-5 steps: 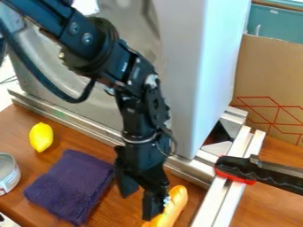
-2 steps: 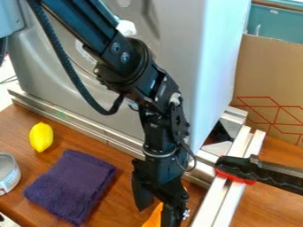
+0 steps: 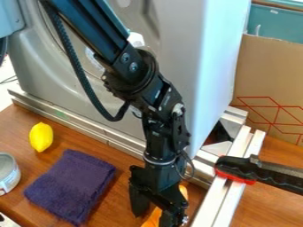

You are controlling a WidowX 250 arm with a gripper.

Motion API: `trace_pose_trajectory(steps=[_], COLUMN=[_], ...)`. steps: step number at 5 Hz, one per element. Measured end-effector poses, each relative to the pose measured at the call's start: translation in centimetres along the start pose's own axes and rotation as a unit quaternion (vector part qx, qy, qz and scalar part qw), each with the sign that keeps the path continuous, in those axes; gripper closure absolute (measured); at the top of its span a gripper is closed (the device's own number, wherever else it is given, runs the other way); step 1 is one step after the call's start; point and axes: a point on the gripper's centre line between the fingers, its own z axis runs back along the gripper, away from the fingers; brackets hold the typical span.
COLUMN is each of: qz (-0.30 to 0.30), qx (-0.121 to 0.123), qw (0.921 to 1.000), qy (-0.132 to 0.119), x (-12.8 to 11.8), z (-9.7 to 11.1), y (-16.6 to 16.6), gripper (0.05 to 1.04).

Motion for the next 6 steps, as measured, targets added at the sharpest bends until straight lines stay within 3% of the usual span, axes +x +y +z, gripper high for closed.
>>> trace_pose_trajectory(steps=[1, 2, 4, 5, 6], qz=[0.026, 0.025, 0.030, 0.033, 0.060], qx=[0.003, 0.003, 0.011, 0.029, 0.048], qw=[0.9997, 0.9997, 0.9992, 0.9980, 0.9933], qy=[0.000, -0.004, -0.022, -0.047, -0.087], x=[-0.6, -0.7, -1.9, -3.4, -5.6], z=[-0.5, -0.7, 0.0, 2.5, 6.8], y=[1.1, 1.2, 1.0, 0.8, 0.8], gripper=[0.162, 0.371, 0.388, 0.388, 0.388])
